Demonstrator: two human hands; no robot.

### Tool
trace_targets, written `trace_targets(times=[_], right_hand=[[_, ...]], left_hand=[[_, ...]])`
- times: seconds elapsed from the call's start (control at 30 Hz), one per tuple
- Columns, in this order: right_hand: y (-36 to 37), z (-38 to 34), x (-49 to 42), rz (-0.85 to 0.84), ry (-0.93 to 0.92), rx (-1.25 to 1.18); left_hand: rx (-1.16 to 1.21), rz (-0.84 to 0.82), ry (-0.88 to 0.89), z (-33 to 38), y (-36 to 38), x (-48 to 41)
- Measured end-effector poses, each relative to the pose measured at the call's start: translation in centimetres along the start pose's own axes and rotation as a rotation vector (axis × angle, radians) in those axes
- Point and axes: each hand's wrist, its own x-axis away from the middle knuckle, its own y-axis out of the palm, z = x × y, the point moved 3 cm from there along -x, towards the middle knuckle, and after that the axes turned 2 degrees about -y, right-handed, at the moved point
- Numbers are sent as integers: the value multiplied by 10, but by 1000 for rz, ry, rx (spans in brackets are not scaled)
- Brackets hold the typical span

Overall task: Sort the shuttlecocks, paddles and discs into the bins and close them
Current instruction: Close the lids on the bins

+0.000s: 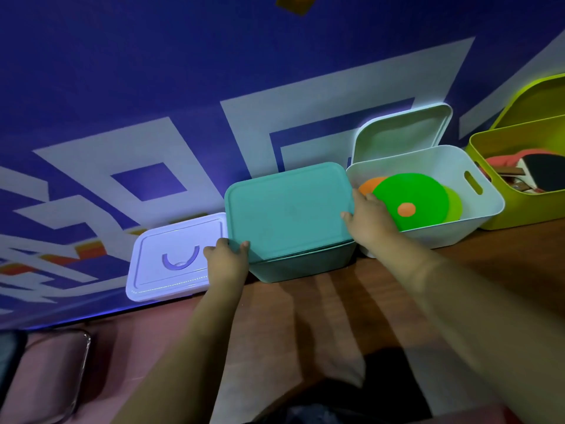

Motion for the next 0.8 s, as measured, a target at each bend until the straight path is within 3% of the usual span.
trace_targets(times=[0.37, 0.8], right_hand=[[11, 3, 6, -60, 67, 91], [7, -9, -8, -16, 34, 120]], left_hand=[[-222, -179, 29, -8, -1, -28], [-204, -134, 169, 27, 6, -43]])
